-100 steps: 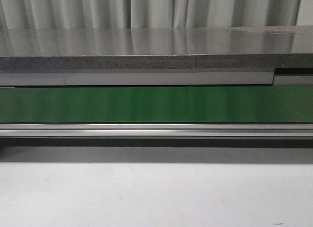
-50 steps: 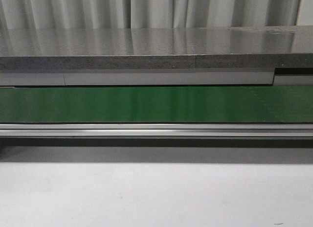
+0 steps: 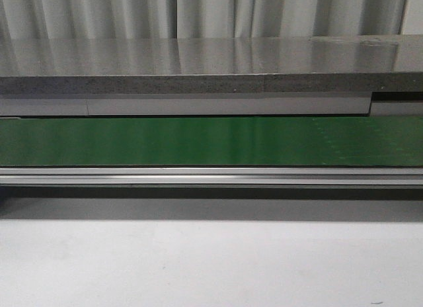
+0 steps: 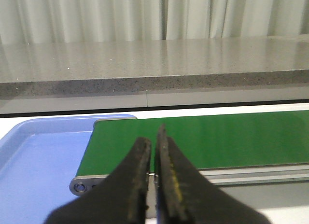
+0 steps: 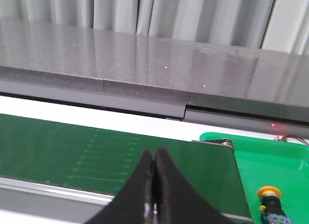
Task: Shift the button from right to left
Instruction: 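Move the right gripper over the green tray toward the yellow button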
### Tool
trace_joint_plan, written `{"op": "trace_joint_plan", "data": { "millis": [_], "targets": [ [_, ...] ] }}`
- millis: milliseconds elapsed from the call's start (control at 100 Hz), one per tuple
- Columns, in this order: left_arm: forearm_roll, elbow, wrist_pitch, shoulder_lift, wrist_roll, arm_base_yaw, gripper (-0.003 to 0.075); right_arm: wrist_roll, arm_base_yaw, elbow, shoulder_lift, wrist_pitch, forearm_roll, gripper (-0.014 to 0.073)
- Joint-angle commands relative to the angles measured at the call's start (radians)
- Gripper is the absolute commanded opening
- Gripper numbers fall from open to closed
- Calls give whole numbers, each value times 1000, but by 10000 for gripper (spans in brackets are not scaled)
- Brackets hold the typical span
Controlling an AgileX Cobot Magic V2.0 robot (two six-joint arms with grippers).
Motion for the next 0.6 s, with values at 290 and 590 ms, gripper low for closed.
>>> {"op": "trace_joint_plan", "data": {
  "millis": [290,590],
  "targets": [
    [-10,40,-80,-37,-11,-5,5,125,0,-434,378,382,2,-60],
    [-10,40,-80,-37,-11,-5,5,125,0,-513,500,394,39,-60]
  ]
}}
